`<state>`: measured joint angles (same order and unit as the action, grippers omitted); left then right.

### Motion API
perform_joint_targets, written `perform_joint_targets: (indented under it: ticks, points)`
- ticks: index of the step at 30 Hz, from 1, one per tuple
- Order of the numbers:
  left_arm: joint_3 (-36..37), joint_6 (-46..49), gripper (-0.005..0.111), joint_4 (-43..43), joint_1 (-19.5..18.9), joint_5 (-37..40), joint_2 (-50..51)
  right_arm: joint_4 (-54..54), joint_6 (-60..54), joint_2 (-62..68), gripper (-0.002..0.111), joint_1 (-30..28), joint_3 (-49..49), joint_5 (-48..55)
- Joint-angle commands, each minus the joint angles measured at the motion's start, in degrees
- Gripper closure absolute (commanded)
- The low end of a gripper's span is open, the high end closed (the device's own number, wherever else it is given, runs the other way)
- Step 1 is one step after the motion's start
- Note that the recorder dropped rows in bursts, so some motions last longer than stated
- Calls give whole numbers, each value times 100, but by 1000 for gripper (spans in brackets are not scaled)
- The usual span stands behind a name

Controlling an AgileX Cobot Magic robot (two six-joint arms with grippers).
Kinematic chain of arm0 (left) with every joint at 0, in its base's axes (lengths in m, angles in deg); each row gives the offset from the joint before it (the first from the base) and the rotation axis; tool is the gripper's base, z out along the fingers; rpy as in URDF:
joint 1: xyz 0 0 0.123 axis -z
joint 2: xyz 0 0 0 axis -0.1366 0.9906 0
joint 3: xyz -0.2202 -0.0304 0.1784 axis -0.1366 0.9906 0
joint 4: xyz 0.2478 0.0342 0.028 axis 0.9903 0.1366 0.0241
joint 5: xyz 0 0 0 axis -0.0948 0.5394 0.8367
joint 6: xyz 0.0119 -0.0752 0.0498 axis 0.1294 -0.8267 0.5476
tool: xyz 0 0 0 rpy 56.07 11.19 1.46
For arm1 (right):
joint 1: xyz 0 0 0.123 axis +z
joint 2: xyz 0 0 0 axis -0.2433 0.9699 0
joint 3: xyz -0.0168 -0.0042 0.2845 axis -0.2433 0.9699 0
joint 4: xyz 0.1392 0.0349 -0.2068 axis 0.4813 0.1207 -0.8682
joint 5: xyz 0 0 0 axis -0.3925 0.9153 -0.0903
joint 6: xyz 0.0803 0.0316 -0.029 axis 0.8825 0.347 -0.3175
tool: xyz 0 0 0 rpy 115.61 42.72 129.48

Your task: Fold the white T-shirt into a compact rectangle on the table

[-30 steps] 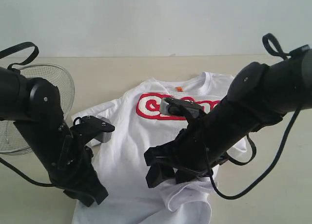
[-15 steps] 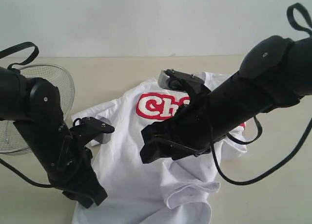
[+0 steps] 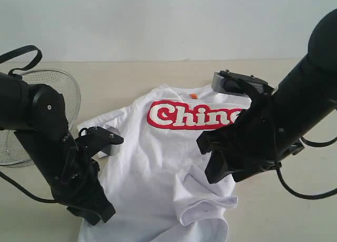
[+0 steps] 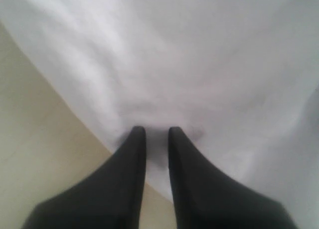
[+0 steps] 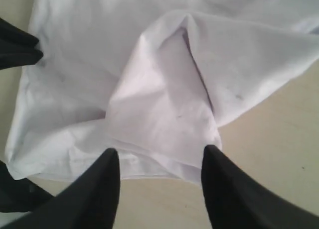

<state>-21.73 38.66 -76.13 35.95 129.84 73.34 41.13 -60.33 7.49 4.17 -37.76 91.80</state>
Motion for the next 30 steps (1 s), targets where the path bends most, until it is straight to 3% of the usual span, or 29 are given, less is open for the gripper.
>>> perform_joint_targets:
  ticks: [1, 3, 9, 18, 30]
  points:
    - [-26, -66, 91, 31, 46, 50, -67, -38, 8, -98, 63, -55, 461, -268]
    - [-26, -66, 91, 31, 46, 50, -67, 71, 8, -98, 62, -55, 733, -499]
    - [-26, -66, 91, 31, 46, 50, -67, 311, -45, -98, 42, -55, 1190, -958]
    - [-26, -66, 91, 31, 46, 50, -67, 1121, -416, -98, 42, -55, 1242, -1492]
    - [-26, -89, 91, 31, 46, 49, -67, 1550, 421, -98, 42, -55, 1552, -2040]
